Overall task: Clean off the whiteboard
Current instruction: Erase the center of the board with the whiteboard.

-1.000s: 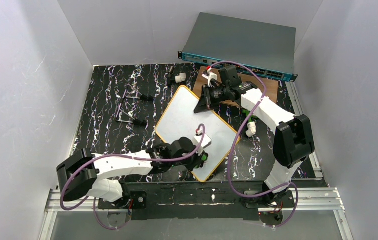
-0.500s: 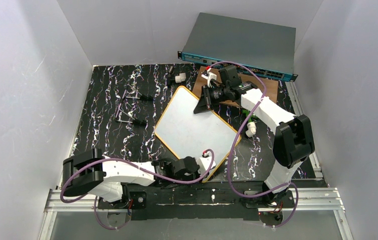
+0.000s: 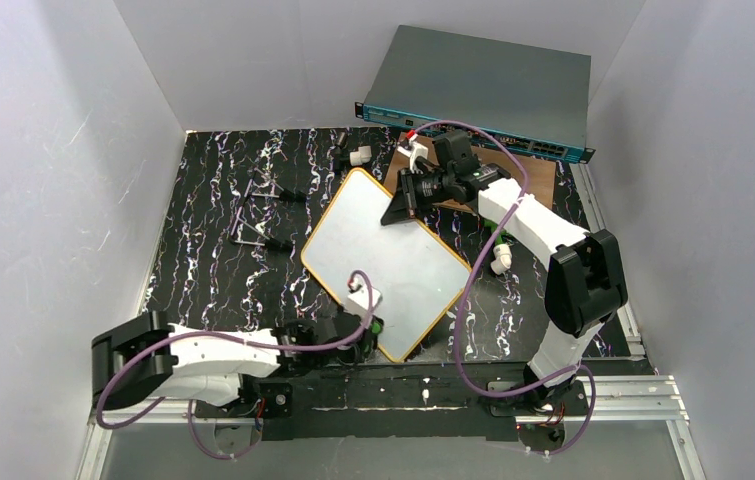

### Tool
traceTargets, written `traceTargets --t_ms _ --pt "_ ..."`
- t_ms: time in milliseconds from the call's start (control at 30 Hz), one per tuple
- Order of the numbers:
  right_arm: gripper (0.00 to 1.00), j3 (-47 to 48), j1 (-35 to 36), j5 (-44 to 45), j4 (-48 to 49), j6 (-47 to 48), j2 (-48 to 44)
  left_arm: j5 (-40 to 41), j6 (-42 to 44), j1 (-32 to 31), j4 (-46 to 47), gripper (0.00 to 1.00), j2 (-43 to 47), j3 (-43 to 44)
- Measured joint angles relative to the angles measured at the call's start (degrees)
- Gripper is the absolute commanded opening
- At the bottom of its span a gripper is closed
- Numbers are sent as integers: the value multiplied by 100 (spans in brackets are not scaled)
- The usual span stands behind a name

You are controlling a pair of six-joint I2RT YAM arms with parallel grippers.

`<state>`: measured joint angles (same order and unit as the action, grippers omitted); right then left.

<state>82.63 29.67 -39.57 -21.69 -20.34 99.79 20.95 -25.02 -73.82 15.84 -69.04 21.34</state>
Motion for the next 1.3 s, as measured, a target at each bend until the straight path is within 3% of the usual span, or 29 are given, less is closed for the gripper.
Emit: traceTargets --t_ms 300,533,733,967,1167,1300 --pt "1 0 149 66 -7 -7 0 50 -590 1220 -564 0 688 -254" --pt "1 9 109 164 -192 15 0 -369 -306 1178 -479 0 275 -42" --pt "1 52 31 85 -330 140 0 -656 46 568 -953 0 -343 647" --pt "1 173 61 94 -518 278 2 -1335 90 190 -855 0 -660 831" --pt "1 192 103 87 -516 293 2 -1331 -310 328 -664 0 -291 483" --pt "1 192 192 61 -352 208 2 -1266 -907 1067 -782 0 625 -142"
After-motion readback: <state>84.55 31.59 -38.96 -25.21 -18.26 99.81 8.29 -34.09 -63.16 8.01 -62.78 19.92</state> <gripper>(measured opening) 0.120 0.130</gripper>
